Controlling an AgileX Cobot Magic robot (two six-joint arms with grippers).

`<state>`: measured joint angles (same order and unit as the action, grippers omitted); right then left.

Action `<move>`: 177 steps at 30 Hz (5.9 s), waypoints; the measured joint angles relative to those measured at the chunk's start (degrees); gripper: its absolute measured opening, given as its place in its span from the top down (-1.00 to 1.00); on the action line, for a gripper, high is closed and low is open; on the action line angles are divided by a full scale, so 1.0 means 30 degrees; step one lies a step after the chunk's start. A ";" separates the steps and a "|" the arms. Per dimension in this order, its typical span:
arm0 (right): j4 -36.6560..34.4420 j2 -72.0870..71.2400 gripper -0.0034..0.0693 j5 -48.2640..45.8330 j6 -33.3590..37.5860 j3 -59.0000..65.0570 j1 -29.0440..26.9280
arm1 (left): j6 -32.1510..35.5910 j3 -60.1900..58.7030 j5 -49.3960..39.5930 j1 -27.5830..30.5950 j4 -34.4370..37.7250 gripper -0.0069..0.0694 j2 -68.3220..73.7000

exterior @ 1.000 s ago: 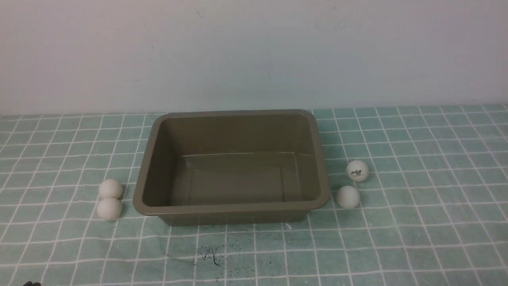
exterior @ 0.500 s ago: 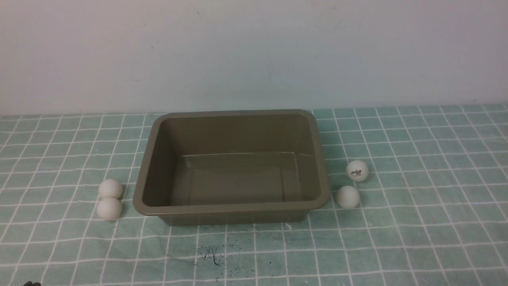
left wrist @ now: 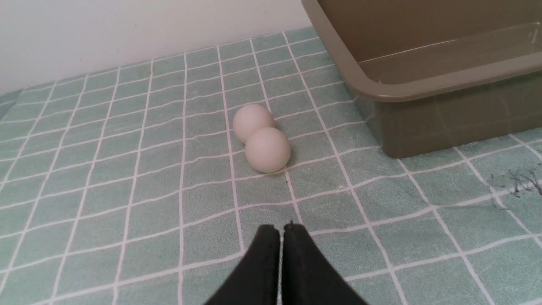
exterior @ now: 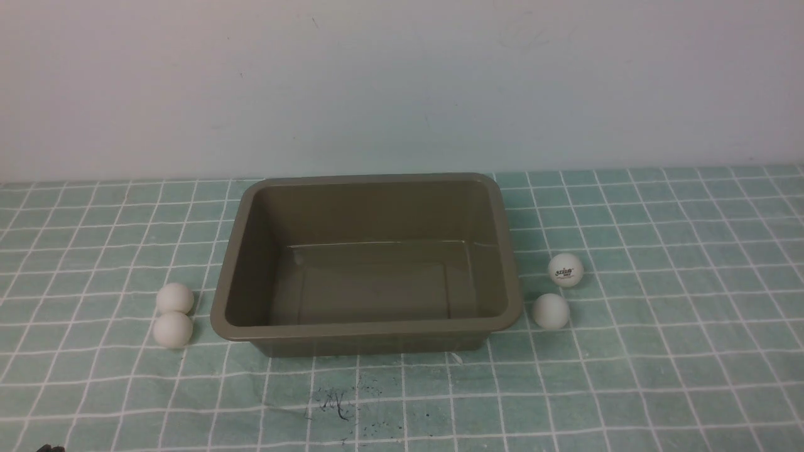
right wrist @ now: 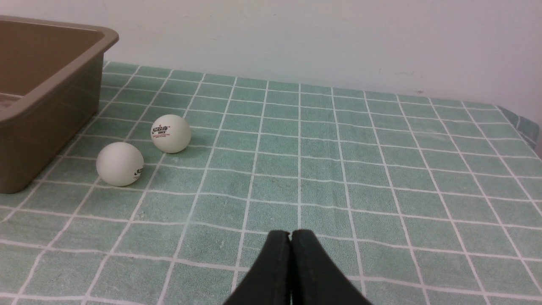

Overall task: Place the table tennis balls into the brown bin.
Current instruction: 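Reach for and grasp a ping pong ball on the table beside the basket, then drop the ball into the bin, then reach for and grasp a ping pong ball on the table, then release the ping pong ball into the bin and lift the gripper away, then reach for and grasp a ping pong ball on the table beside the basket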

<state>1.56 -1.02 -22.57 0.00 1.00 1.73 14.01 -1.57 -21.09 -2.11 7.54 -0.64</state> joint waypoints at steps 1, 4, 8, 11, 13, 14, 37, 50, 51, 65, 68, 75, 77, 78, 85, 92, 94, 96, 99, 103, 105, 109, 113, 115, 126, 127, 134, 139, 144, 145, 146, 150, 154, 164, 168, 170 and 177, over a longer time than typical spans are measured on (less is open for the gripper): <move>0.0000 0.0000 0.93 0.0000 0.0000 0.0000 0.0000 | 0.0000 0.0000 0.0000 0.0000 0.0000 0.83 0.0000; 0.0000 0.0000 0.93 0.0000 0.0000 0.0000 0.0000 | 0.0000 0.0000 0.0000 0.0000 0.0000 0.83 0.0000; 0.0000 0.0000 0.93 0.0000 0.0000 0.0000 0.0000 | 0.0045 0.0000 0.0000 0.0000 -0.0045 0.83 0.0000; 0.0000 0.0000 0.93 0.0000 0.0000 0.0000 0.0000 | 0.0066 -0.0018 0.0274 0.0000 0.0156 0.83 0.0000; 0.0000 0.0000 0.93 0.0000 0.0000 0.0000 0.0000 | -0.0159 -0.0043 0.1402 0.0000 0.1457 0.83 0.0000; 0.0000 0.0000 0.93 0.0000 0.0000 0.0000 0.0000 | -0.0248 -0.0043 0.1683 0.0000 0.1846 0.83 0.0000; -1.2038 0.0000 0.93 0.8687 -0.5169 0.0196 0.0000 | 0.1365 0.5328 0.6209 0.0000 1.3698 0.83 0.3444; -0.6808 0.8985 0.93 -0.6480 -0.0782 -1.1509 0.0000 | 0.2996 1.6841 -0.8822 0.0000 0.8172 0.83 2.3445; -0.6076 1.0347 0.93 -0.8447 -0.0379 -1.2659 0.0000 | 0.2827 1.7292 -0.8861 0.0000 0.7601 0.83 2.4510; -0.5083 1.7848 0.89 -1.1855 0.0914 -1.5662 0.0000 | -0.7474 1.8658 -0.6022 0.0000 -0.2236 0.79 2.9009; -0.5444 1.8458 0.84 -1.1855 0.1501 -1.5662 0.0000 | -0.8071 1.9255 -0.5928 0.0000 -0.2742 0.66 3.0661; -0.5695 1.8798 0.67 -1.1524 0.1729 -1.5662 0.0000 | -0.8218 2.1217 -0.5906 0.0000 -0.2825 -0.04 3.3647; -0.5714 1.8798 0.65 -1.1460 0.1729 -1.5662 0.0000 | -0.8242 2.1524 -0.5886 0.0000 -0.2825 -0.21 3.4091; -0.5714 1.8798 0.63 -1.1326 0.1729 -1.5662 0.0000 | -0.8242 2.1740 -0.5842 0.0000 -0.2825 -0.34 3.4538; -0.5865 1.8798 0.59 -1.0593 0.1743 -1.5662 0.0000 | -0.8383 2.1955 -0.5685 0.0000 -0.2693 -0.43 3.6039; -0.5882 1.9434 0.58 -1.0764 0.3196 -1.6551 0.0000 | -0.8406 2.1995 -0.5534 -0.0016 -0.2743 -0.09 3.6176; -0.5933 1.9735 0.58 -1.0952 0.3243 -1.7112 0.0000 | -0.8406 2.1995 -0.5915 -0.0016 -0.2764 -0.09 3.5996; -0.6020 2.0019 0.58 -1.1078 0.3290 -1.7558 0.0000 | -0.8406 2.1912 -0.6394 -0.0016 -0.2831 -0.09 3.5512; -0.6426 2.0476 0.58 -1.1275 0.3297 -1.8277 0.0000 | -0.8406 2.1894 -0.6675 -0.0016 -0.2849 -0.09 3.3994; -0.6738 2.1424 0.58 -1.0904 0.3609 -1.8925 0.1272 | -0.8364 2.1894 -0.6908 -0.0016 -0.2362 -0.09 3.0964; -0.6782 2.2276 0.57 -1.0204 0.3650 -1.9018 0.2288 | -0.7942 2.1933 -0.6945 -0.0063 -0.1313 -0.09 2.9734; -0.6759 2.5055 0.48 -0.7559 0.3219 -1.9119 0.4327 | -0.5145 2.2297 -0.6851 -0.0826 0.1791 -0.09 2.9083; -0.6076 2.8772 0.20 -0.6425 0.3218 -2.0062 0.5262 | -0.1578 2.2332 -0.5862 -0.2293 0.4076 -0.09 3.0129; -0.5771 3.0517 0.05 -0.6192 0.3218 -2.0923 0.5402 | -0.0430 2.2332 -0.5212 -0.3056 0.4928 -0.09 3.1102; -0.5045 3.6846 -0.55 -0.5792 0.2542 -2.3924 0.5449 | 0.0000 2.4806 -0.6754 -0.3596 0.5040 -0.65 3.3892; -0.4701 3.7523 -0.54 -0.5578 0.2119 -2.4082 0.5449 | -0.0191 2.5667 -0.7559 -0.3357 0.4599 -0.68 3.3698; -0.3735 3.8151 -0.06 -0.5895 0.1004 -2.4454 0.5449 | -0.1489 2.7226 -0.9144 -0.0981 0.3003 0.46 3.1714; -0.2711 3.6255 -0.09 -0.9018 0.0601 -2.5228 0.5449 | -0.1991 2.6246 -0.9382 0.1840 0.2431 0.81 3.1270; -0.5651 3.2975 -0.09 -0.8349 0.1490 -2.6392 0.5681 | -0.2028 2.4570 -0.9382 0.3429 0.2214 0.83 3.1708; -0.5790 3.2975 -0.09 -0.8276 0.1490 -2.6457 0.5719 | -0.2028 2.4540 -0.9382 0.3467 0.2214 0.83 3.1781; -0.6443 3.2821 -0.09 -0.7897 0.2182 -2.6801 0.5944 | -0.1992 2.4459 -0.9382 0.3516 0.2194 0.83 3.1947; -0.8120 3.4166 -0.09 -0.7005 0.5087 -2.8416 0.7518 | -0.0815 2.4405 -0.9078 0.3240 0.2560 0.68 3.2991; -0.8237 3.6228 -0.11 -0.7361 0.5376 -2.9781 0.8178 | -0.0243 2.4405 -0.8715 0.2778 0.2835 0.28 3.3880; -0.7479 3.6922 -0.67 -1.0322 0.4621 -3.2256 0.8160 | -0.0143 2.4405 -0.6713 0.2643 0.3214 -0.72 3.6782; -0.5653 3.6161 -0.58 -1.1436 0.4046 -3.2998 0.8160 | -0.0143 2.4405 -0.6002 0.2643 0.3214 -0.68 3.7704; -0.3464 3.5062 -0.36 -1.2230 0.3191 -3.3197 0.7843 | -0.0118 2.4405 -0.5819 0.2643 0.3231 -0.36 3.8094; -0.1235 3.4009 0.55 -1.4949 0.1544 -3.3094 0.4571 | -0.0094 2.6420 -0.8323 0.2643 0.2477 -0.11 3.7736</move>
<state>-2.14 101.01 -67.41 4.63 -98.28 15.45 13.73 77.69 -46.05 5.82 14.97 112.57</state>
